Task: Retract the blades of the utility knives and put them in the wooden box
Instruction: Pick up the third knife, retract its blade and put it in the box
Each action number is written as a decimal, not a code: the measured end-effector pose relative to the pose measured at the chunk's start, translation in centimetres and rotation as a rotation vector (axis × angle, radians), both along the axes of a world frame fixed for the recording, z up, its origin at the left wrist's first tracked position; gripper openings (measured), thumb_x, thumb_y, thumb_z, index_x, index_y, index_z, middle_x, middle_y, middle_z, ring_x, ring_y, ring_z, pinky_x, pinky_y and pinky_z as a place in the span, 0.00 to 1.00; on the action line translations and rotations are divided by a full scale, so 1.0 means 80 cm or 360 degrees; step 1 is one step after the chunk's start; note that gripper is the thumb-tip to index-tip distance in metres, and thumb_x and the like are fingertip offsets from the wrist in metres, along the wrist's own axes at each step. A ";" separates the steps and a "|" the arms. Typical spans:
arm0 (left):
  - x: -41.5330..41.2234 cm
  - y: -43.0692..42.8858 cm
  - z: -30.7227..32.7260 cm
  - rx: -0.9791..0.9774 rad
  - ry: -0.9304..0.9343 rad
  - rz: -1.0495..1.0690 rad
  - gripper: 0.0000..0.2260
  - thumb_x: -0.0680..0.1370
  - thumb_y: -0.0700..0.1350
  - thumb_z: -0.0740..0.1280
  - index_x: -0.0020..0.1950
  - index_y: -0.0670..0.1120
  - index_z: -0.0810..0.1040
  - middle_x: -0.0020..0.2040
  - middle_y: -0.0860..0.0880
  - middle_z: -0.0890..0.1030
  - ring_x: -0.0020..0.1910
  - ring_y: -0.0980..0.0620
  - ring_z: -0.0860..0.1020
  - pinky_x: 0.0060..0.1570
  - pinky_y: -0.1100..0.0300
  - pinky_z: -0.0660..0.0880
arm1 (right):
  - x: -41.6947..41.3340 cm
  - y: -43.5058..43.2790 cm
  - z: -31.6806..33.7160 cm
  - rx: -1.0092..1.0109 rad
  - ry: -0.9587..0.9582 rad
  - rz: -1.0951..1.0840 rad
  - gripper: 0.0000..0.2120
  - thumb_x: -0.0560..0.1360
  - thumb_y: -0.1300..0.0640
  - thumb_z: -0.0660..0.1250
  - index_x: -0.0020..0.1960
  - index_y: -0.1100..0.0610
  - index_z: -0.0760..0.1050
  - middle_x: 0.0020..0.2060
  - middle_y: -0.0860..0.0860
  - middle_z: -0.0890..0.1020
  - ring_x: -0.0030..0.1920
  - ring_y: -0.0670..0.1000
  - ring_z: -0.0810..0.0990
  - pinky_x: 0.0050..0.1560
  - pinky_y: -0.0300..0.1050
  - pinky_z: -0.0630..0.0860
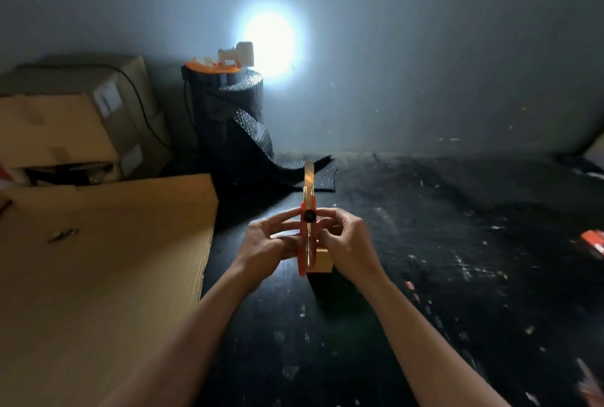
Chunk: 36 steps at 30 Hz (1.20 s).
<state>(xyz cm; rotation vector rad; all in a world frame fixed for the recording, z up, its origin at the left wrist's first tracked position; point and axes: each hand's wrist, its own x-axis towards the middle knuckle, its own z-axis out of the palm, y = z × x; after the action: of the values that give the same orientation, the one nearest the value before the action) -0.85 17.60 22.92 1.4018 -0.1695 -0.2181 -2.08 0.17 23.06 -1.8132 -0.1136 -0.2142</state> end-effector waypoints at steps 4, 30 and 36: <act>0.009 -0.016 0.047 -0.0019 -0.0147 0.0091 0.23 0.74 0.26 0.71 0.66 0.43 0.81 0.53 0.40 0.88 0.45 0.43 0.88 0.45 0.52 0.86 | 0.024 -0.013 0.042 -0.0239 -0.0163 -0.0062 0.16 0.76 0.57 0.74 0.63 0.49 0.79 0.45 0.44 0.87 0.44 0.45 0.87 0.47 0.44 0.85; 0.042 -0.031 0.112 -0.0046 -0.0246 0.0107 0.19 0.75 0.27 0.70 0.63 0.42 0.84 0.55 0.41 0.88 0.55 0.41 0.87 0.55 0.45 0.83 | 0.034 -0.050 0.101 -0.0439 -0.0306 0.0106 0.05 0.76 0.60 0.74 0.48 0.50 0.84 0.42 0.41 0.86 0.44 0.39 0.86 0.49 0.37 0.83; 0.058 -0.039 0.128 -0.0060 -0.0255 0.0183 0.20 0.74 0.27 0.72 0.65 0.38 0.82 0.54 0.40 0.88 0.49 0.42 0.88 0.45 0.52 0.86 | 0.037 -0.043 0.092 -0.0329 -0.0322 -0.0016 0.03 0.77 0.59 0.72 0.48 0.51 0.82 0.44 0.45 0.87 0.47 0.46 0.86 0.54 0.51 0.84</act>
<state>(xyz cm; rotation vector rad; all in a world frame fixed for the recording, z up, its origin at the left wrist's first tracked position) 3.78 14.51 33.17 1.3871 -0.2237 -0.0071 0.86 -3.29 30.39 -1.9942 -0.2780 -0.4060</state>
